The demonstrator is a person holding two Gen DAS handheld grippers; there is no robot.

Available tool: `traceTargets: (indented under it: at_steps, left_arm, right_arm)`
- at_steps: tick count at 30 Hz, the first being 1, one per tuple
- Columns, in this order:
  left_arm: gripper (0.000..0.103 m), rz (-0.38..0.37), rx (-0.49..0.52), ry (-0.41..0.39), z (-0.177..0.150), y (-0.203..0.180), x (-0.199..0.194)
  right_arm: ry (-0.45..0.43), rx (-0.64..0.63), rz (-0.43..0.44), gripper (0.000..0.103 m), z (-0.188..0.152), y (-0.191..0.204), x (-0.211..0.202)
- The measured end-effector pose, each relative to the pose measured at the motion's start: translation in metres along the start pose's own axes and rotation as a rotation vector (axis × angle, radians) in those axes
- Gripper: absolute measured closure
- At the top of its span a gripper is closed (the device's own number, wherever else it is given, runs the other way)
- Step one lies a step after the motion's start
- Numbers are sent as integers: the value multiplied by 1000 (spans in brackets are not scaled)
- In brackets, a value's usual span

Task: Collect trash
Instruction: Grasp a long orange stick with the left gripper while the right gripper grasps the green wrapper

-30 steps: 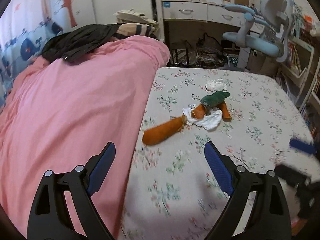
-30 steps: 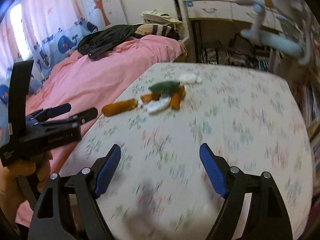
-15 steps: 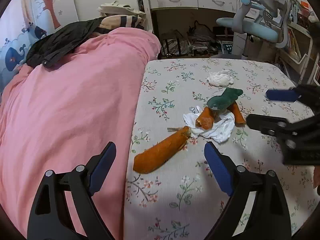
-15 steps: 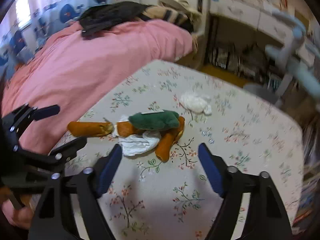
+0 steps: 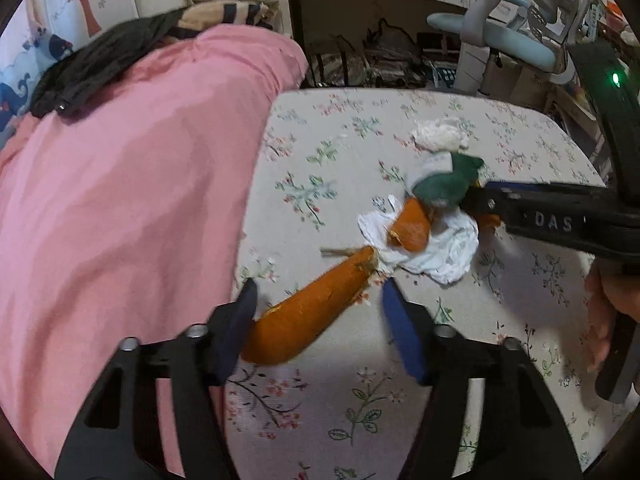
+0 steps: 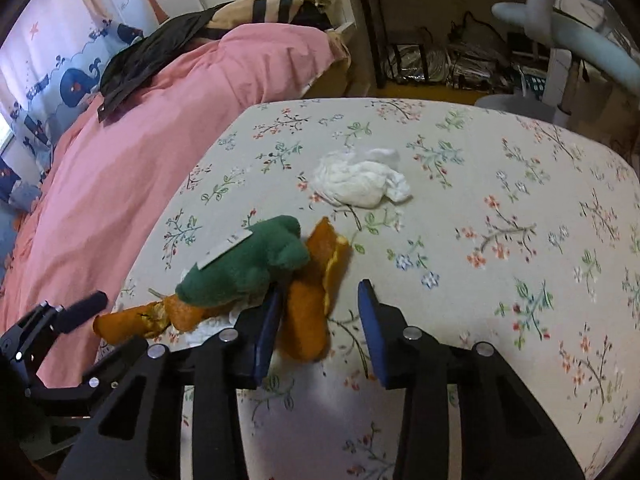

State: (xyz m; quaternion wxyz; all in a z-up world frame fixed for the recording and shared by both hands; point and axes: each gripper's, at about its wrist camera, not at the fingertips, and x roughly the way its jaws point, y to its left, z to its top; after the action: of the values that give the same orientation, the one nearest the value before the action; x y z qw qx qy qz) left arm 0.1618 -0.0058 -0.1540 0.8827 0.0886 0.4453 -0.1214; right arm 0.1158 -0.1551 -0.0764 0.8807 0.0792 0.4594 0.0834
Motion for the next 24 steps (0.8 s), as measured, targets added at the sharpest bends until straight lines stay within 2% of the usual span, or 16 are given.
traceTargets:
  at_steps: [1,3,4,6,13,19,21,23,24]
  left_arm:
    - [64,-10,6,16,-1,-2,2]
    - [73,-30,23,32,-1,-7,3]
    - [80,-41,26,37,-2,-8,3]
    - [85,-72,17,49,-3,-9,0]
    - [86,-172,-63,80,-16,2,-13]
    - [86,-167,-62,102,-42,-6,-27]
    - [86,-164,-58,105,-49,-9,-33]
    - [86,-158,-54,106,-55,-11,-41]
    - [86,-153,-49,107,-56,-12,-43]
  right_arm:
    - [4,-22,-9,74,-1,3,0]
    - [9,-68,-33,82,-2,6,1]
    - [13,-79,-35,83,-4,6,0]
    - [22,-77,-29,84,-8,3,-4]
    - [28,-15,2,85,-47,-24,-35]
    - [39,-14,-15,84,-75,-31,-57]
    - [40,-13,-37,82,-76,-31,-61]
    - [-3,-30,-48,68,-73,-27,-69]
    - [-24,-43,-47,53,-70,-23,-72]
